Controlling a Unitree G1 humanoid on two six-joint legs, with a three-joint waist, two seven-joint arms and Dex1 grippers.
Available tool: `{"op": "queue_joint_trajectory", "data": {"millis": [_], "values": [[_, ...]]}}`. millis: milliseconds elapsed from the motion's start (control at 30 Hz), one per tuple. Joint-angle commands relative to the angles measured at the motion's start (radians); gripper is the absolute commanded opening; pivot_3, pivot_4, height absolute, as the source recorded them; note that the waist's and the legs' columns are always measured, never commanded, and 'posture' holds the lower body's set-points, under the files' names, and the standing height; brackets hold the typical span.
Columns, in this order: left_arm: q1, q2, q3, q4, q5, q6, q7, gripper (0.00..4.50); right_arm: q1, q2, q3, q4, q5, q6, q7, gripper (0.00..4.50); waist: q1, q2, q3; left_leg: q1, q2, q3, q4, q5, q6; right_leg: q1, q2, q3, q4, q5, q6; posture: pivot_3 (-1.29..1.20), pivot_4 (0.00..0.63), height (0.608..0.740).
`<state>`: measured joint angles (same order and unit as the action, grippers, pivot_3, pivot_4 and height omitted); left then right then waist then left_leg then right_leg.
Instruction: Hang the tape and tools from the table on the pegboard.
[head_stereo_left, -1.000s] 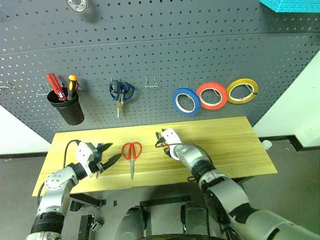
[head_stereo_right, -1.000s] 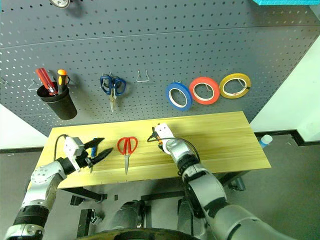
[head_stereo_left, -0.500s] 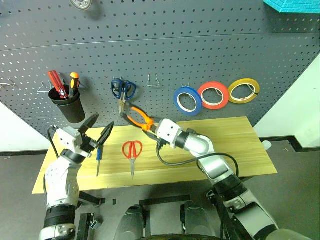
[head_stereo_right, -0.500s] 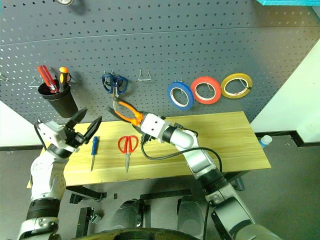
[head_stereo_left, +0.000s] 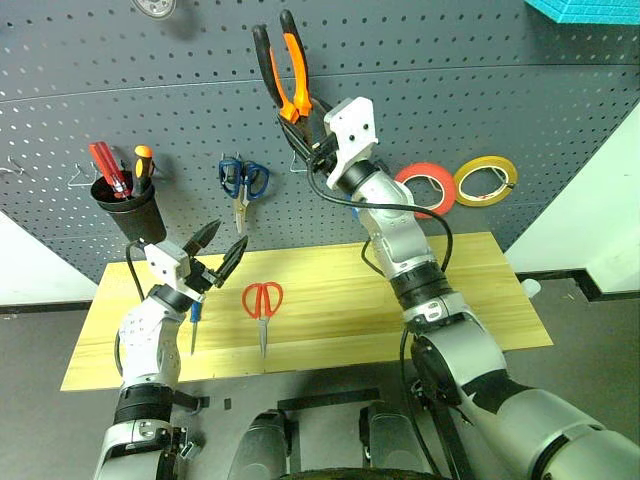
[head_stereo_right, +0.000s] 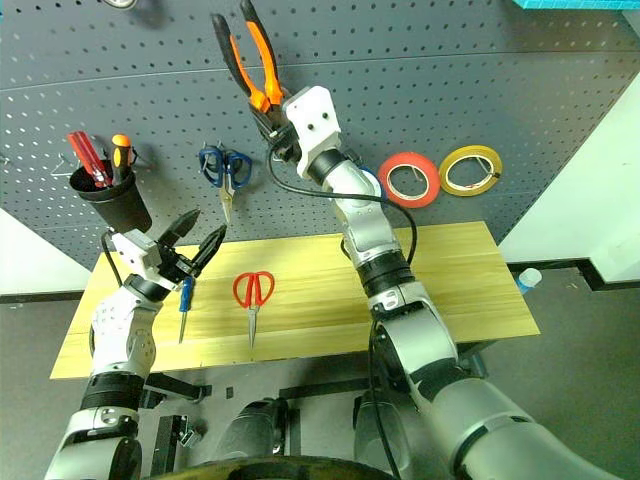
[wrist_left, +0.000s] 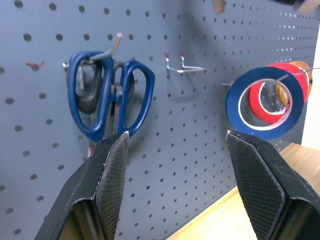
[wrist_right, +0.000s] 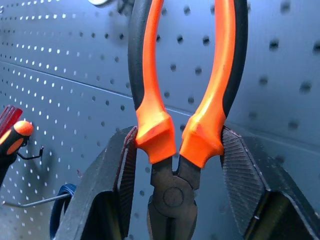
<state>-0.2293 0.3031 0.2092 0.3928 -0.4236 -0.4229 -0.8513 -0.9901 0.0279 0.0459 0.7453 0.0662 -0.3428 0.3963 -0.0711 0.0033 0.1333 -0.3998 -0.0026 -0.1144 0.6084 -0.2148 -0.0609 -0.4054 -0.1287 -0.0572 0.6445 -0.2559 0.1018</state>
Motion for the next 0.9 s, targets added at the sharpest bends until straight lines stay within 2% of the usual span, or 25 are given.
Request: {"op": "queue_joint_trajectory", "data": {"millis": [33,400,800,900], "values": [[0.020,-0.001,0.000,-0.030,0.001,0.007,0.010,3.24,-0.108,0.038,-0.048,0.135,0.041,-0.125,0.014,2.09,-0.002,0.000,0.000,0.000,0.000,0.000,0.000,0.000,0.000,0.000,0.000,0.000,0.000,0.000,0.000,-0.05,0.072,0.740],[0.097,-0.004,0.005,-0.120,-0.016,0.052,0.017,3.24,-0.222,0.074,-0.096,0.398,0.023,-0.320,0.000,2.09,0.002,0.001,0.000,0.000,0.000,0.000,-0.002,0.000,0.000,-0.002,0.000,0.001,0.001,0.000,0.000,0.00,0.084,0.740],[0.298,-0.009,-0.005,-0.419,-0.060,0.158,0.058,3.24,-0.183,0.056,-0.090,0.430,-0.031,-0.492,-0.046,2.09,0.009,0.003,0.005,0.001,0.000,0.000,-0.003,0.000,0.000,-0.002,0.001,0.002,0.001,0.000,-0.001,0.07,0.109,0.740],[0.328,-0.010,-0.011,-0.476,-0.066,0.187,0.077,3.24,-0.176,0.054,-0.087,0.440,-0.044,-0.517,-0.047,2.09,0.023,0.003,0.011,0.001,0.000,0.000,-0.003,0.000,0.000,-0.002,0.001,0.002,0.001,-0.001,-0.001,0.08,0.121,0.740]]}}
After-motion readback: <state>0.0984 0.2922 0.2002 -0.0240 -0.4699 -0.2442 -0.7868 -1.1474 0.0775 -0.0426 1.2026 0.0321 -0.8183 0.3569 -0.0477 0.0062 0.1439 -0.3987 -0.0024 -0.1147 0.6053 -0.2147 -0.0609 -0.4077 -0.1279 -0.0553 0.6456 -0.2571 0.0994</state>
